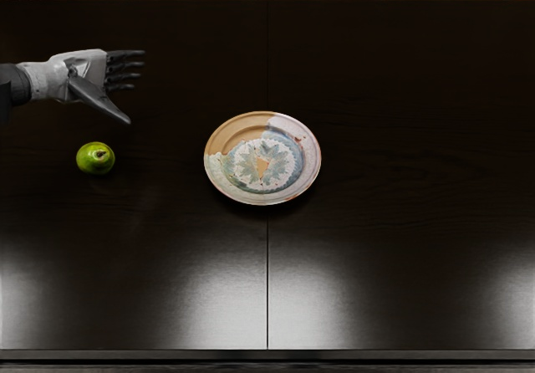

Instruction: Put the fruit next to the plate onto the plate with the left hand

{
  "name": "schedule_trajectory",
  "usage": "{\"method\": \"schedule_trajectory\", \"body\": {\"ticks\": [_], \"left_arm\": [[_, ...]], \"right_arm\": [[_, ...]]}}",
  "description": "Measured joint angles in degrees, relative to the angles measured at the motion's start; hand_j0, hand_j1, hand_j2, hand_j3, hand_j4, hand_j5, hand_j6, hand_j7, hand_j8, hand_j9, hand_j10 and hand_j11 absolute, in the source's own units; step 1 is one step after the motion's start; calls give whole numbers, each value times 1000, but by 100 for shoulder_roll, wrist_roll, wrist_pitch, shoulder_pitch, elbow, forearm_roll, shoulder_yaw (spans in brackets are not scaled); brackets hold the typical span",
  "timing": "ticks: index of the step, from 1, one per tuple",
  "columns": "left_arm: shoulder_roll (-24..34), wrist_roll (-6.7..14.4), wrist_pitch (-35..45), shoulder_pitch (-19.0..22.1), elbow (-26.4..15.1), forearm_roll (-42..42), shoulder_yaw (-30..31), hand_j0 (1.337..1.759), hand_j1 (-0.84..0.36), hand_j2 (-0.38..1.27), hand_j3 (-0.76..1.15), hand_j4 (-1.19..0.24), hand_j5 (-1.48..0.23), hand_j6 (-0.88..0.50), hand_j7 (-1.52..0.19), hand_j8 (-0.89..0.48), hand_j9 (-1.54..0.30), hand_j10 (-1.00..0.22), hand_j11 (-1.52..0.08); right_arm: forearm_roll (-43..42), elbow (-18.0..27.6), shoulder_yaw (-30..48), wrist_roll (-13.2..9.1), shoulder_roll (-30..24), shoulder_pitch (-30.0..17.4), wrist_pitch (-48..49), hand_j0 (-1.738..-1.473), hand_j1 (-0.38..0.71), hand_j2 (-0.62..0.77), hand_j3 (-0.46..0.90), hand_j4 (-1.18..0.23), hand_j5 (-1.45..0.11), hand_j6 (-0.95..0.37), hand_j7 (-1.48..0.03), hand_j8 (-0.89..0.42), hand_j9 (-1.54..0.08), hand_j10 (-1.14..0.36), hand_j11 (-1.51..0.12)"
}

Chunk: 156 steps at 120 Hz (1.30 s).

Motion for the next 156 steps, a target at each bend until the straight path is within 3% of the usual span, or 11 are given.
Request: {"method": "schedule_trajectory", "body": {"ticks": [26, 32, 43, 53, 77, 122, 156], "left_arm": [[49, -78, 0, 110, 5, 65, -1, 1658, 349, 1, 0, -1, 0, -1, 0, -1, 0, 0, 0], [37, -216, 0, 154, 17, 162, -4, 1658, 349, 1, 0, -1, 0, -1, 0, -1, 0, 0, 0], [83, -653, 0, 193, 32, 454, -27, 1658, 349, 1, 0, -1, 0, -1, 0, -1, 0, -1, 0], [88, -868, 1, 220, 12, 743, -65, 1658, 349, 1, 0, -1, 0, -1, 0, -1, 0, -1, 0], [113, -1135, 1, 701, -281, 1785, -820, 1658, 349, 2, 0, -2, 0, -2, 0, -2, 0, -1, 0], [339, -1518, 1, 1405, -790, 2703, -1831, 1658, 349, 2, 0, -2, 0, -3, 0, -2, 0, -1, 0], [365, -2224, 2, 1639, -780, 3465, -2119, 1658, 349, 3, 0, -3, 0, -3, 0, -3, 0, -2, 0]], "right_arm": [[-14, -10, 11, 0, 0, 0, 0, -1658, -320, -5, 0, -24, -31, -24, -31, -24, -31, -24, -31], [-15, -13, 13, 0, 0, 0, 0, -1658, -320, -5, 0, -24, -31, -24, -31, -24, -31, -24, -31], [-15, -18, 16, 0, 0, 0, 0, -1658, -320, -5, 0, -24, -31, -24, -31, -24, -31, -24, -31], [-12, -23, 17, 0, 0, 0, 0, -1658, -320, -5, 0, -24, -31, -24, -31, -24, -31, -24, -31], [-9, -26, 17, 0, 0, 0, 0, -1658, -320, -5, 0, -24, -31, -24, -31, -24, -31, -24, -31], [-9, -30, 21, 0, 0, 8, 0, -1658, -320, -5, 0, -24, -31, -24, -31, -24, -31, -24, -31], [-9, -27, 18, 0, 0, 56, 0, -1658, -320, -5, 0, -24, -31, -24, -31, -24, -31, -24, -31]]}}
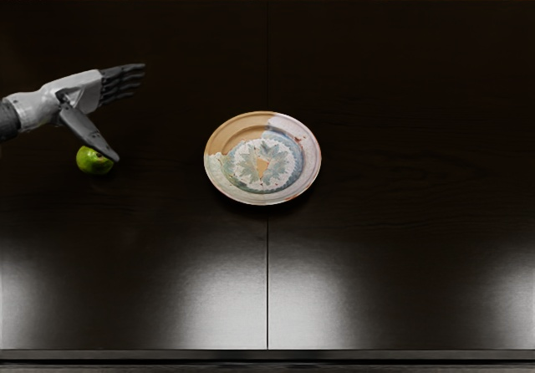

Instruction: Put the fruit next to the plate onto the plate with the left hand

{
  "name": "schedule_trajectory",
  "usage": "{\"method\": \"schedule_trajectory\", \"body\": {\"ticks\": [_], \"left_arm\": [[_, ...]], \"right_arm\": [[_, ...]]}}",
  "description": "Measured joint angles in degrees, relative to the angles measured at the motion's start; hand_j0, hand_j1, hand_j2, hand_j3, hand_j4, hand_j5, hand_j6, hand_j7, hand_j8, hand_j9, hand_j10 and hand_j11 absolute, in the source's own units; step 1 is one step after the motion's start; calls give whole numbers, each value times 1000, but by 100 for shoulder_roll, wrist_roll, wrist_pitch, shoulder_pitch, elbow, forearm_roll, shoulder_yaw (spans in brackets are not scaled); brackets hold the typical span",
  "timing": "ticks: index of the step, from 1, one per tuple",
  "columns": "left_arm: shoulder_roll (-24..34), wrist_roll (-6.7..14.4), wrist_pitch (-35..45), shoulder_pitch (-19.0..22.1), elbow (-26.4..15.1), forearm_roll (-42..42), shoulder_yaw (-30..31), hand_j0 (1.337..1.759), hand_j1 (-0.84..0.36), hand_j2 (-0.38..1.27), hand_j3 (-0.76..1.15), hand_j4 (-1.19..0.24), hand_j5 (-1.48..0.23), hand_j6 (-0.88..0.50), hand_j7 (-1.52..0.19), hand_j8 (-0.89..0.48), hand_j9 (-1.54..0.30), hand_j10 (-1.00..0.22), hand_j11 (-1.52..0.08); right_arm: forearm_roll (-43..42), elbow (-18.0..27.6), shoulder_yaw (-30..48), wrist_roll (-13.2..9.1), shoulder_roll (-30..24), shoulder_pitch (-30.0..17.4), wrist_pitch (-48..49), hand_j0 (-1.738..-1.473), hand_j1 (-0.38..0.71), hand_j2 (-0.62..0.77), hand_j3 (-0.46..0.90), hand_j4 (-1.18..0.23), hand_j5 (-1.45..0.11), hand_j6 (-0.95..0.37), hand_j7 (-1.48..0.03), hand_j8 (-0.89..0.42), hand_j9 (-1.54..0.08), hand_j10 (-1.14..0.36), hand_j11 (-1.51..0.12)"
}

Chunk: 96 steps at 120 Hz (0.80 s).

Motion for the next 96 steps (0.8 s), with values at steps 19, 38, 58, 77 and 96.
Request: {"method": "schedule_trajectory", "body": {"ticks": [19, 38, 58, 77, 96], "left_arm": [[56, -513, 1, 156, 33, 380, -15, 1658, 349, 3, 0, -3, 0, -4, 0, -3, 0, -2, 0], [49, -869, 1, 253, 58, 605, -10, 1658, 349, 3, 0, -3, -1, -4, 0, -3, 0, -2, 0], [39, -954, 1, 288, 233, 647, -3, 1658, 349, 3, 0, -4, -1, -4, 0, -4, 0, -2, 0], [31, -972, 1, 372, 341, 656, 6, 1658, 349, 4, 0, -4, -1, -5, 0, -4, 0, -3, 0], [31, -977, 1, 373, 488, 652, 10, 1658, 349, 4, 0, -4, -1, -5, 0, -4, 0, -3, 0]], "right_arm": [[0, -1, 0, 0, 0, 5, 0, -1658, -320, -5, 0, -24, -31, -24, -31, -24, -31, -24, -31], [0, 0, 0, 0, 0, 6, 0, -1658, -320, -5, 0, -24, -31, -24, -31, -24, -31, -24, -31], [0, 0, 3, 0, 0, 20, 0, -1658, -320, -5, 0, -24, -31, -24, -31, -24, -31, -24, -31], [0, 7, 1, 0, 0, 30, 0, -1658, -320, -5, 0, -24, -31, -24, -31, -24, -31, -24, -31], [0, 15, 0, 0, 0, 32, 0, -1658, -320, -5, 0, -24, -31, -24, -31, -24, -31, -24, -31]]}}
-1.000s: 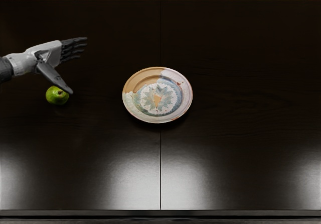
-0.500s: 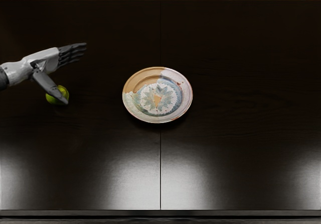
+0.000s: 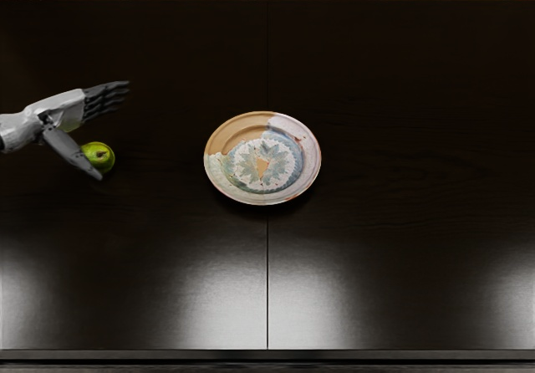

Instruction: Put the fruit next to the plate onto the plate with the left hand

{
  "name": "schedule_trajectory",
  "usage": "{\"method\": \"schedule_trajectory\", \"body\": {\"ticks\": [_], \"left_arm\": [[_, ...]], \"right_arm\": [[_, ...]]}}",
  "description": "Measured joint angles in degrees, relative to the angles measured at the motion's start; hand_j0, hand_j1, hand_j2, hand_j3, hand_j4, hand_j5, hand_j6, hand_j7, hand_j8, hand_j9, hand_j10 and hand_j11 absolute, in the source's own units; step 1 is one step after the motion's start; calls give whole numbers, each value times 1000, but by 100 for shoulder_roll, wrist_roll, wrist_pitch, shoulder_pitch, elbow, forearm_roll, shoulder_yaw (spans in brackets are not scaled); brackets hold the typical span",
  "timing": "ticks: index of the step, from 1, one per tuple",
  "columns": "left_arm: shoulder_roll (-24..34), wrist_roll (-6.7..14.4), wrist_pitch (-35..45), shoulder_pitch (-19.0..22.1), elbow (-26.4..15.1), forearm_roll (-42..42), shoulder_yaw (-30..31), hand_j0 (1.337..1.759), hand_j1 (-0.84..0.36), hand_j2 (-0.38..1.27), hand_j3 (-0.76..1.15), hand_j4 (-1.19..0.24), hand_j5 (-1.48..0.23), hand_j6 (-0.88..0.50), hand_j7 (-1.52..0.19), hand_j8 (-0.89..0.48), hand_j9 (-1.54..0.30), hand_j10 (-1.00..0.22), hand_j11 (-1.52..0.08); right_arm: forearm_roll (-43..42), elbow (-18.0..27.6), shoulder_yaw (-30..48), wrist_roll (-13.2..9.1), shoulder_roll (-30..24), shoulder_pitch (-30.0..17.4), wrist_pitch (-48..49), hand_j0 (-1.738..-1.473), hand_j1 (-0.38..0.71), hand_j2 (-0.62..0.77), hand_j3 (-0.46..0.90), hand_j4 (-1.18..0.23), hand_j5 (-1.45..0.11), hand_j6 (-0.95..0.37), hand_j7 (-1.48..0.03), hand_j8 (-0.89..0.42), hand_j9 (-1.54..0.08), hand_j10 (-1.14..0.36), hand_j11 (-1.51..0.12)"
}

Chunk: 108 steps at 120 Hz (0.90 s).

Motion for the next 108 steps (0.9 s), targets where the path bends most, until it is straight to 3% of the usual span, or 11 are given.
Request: {"method": "schedule_trajectory", "body": {"ticks": [63, 108], "left_arm": [[-70, -7, 0, 53, 449, -28, 269, 1658, 349, 4, 0, -4, -1, -5, 0, -4, 0, -3, 0], [-156, -7, -28, 240, 538, -827, 621, 1658, 350, 4, 0, -12, -1, -11, -1, -9, 0, -12, 0]], "right_arm": [[0, 5, 0, 0, 0, 39, 0, -1658, -320, -5, 0, -24, -31, -24, -31, -24, -31, -24, -31], [1, 19, 0, 0, 0, 44, 0, -1658, -320, -5, 0, -24, -31, -24, -31, -24, -31, -24, -31]]}}
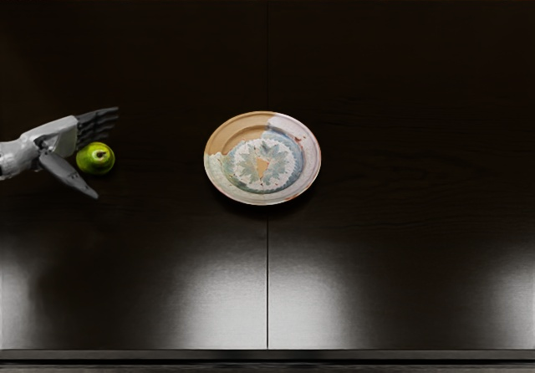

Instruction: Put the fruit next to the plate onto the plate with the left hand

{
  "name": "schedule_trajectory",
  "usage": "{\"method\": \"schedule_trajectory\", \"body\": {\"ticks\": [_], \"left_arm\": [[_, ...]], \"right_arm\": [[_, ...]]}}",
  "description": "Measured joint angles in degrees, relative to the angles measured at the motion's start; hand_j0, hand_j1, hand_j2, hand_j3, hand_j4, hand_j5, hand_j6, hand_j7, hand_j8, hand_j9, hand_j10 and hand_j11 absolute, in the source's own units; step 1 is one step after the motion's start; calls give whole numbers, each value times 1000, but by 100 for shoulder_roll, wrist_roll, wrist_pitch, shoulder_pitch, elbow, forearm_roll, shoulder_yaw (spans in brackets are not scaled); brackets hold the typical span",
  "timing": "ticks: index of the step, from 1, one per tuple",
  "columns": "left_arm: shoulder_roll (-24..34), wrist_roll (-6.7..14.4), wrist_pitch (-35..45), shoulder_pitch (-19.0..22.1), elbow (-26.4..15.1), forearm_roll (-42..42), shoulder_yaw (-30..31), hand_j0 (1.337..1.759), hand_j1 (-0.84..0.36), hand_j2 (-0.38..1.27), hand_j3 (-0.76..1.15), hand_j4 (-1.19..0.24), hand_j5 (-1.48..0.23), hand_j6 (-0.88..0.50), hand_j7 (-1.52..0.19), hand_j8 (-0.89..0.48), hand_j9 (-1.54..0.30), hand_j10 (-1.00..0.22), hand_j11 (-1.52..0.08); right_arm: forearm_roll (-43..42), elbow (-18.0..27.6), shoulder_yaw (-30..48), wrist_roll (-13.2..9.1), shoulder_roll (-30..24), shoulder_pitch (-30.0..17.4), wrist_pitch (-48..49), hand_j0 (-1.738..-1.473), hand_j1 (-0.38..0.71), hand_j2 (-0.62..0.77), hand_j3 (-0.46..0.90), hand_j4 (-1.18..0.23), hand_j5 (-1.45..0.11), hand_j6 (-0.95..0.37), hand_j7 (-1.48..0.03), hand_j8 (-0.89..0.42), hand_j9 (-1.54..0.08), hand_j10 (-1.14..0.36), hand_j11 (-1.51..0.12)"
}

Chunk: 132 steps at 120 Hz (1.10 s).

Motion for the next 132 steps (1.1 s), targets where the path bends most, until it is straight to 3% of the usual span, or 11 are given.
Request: {"method": "schedule_trajectory", "body": {"ticks": [32, 51, 74, 108, 132], "left_arm": [[68, -7, 37, -128, 15, 124, 202, 1658, 349, 3, 0, -7, -4, -5, -4, -3, -3, -5, 1], [61, -310, 210, -286, 93, 243, 283, 1658, 349, 3, 0, -5, -2, -5, -2, -3, -2, -4, 0], [60, -481, 448, -317, 175, 284, 366, 1658, 349, 4, 0, -5, -1, -5, -1, -4, -1, -3, 0], [-46, -526, 1004, -451, 392, 286, 1050, 1658, 349, 4, 0, -5, -1, -5, -1, -5, 0, -3, 0], [-112, -529, 1057, -451, 486, 285, 1212, 1658, 349, 4, 0, -5, -1, -6, -1, -5, 0, -4, 0]], "right_arm": [[7, 2, 0, -2, 0, 0, 0, -1658, -320, -5, 0, -24, -31, -24, -31, -24, -31, -24, -31], [7, 2, 0, -7, 0, 6, 0, -1658, -320, -5, 0, -24, -31, -24, -31, -24, -31, -24, -31], [8, 2, 0, -9, 0, 9, 0, -1658, -320, -5, 0, -24, -31, -24, -31, -24, -31, -24, -31], [8, 2, 0, -3, 0, 7, 0, -1658, -320, -5, 0, -24, -31, -24, -31, -24, -31, -24, -31], [8, 2, 0, 0, 0, 1, 0, -1658, -320, -5, 0, -24, -31, -24, -31, -24, -31, -24, -31]]}}
